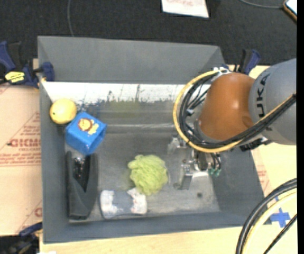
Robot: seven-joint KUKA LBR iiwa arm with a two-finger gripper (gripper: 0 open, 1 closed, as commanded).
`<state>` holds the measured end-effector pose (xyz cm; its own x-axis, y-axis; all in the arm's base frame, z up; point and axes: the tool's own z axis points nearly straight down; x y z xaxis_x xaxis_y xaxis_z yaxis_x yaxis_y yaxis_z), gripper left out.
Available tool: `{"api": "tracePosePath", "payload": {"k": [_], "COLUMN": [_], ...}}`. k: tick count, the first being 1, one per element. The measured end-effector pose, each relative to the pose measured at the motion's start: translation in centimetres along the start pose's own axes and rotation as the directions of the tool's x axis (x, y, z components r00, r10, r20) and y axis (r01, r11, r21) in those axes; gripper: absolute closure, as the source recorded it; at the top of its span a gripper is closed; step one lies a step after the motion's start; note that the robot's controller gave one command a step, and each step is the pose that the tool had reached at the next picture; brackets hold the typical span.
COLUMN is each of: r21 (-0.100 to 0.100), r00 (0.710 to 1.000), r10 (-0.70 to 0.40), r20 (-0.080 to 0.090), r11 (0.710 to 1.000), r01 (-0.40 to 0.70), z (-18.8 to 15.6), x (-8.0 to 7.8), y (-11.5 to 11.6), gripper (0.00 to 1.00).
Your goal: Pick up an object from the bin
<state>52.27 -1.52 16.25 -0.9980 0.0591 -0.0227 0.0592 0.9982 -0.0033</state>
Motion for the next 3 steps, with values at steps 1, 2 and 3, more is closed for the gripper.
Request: {"api": "tracePosePath", "payload": {"k": [1,2,3], "r21": [-0.009,0.003,-0.004], "r00": [0.957,0.991,0.849], "r10": [-0.291,-0.135,-0.528], "r20": [-0.013,0.011,-0.003], "r11": [0.957,0.991,0.849], "r01": [0.291,0.135,0.528], "z": [6.2,9.0,9.1], "x": [-0.5,1.7,-3.0], "y": [9.5,6.5,13.3], "gripper": [0.00,0.00,1.00]}}
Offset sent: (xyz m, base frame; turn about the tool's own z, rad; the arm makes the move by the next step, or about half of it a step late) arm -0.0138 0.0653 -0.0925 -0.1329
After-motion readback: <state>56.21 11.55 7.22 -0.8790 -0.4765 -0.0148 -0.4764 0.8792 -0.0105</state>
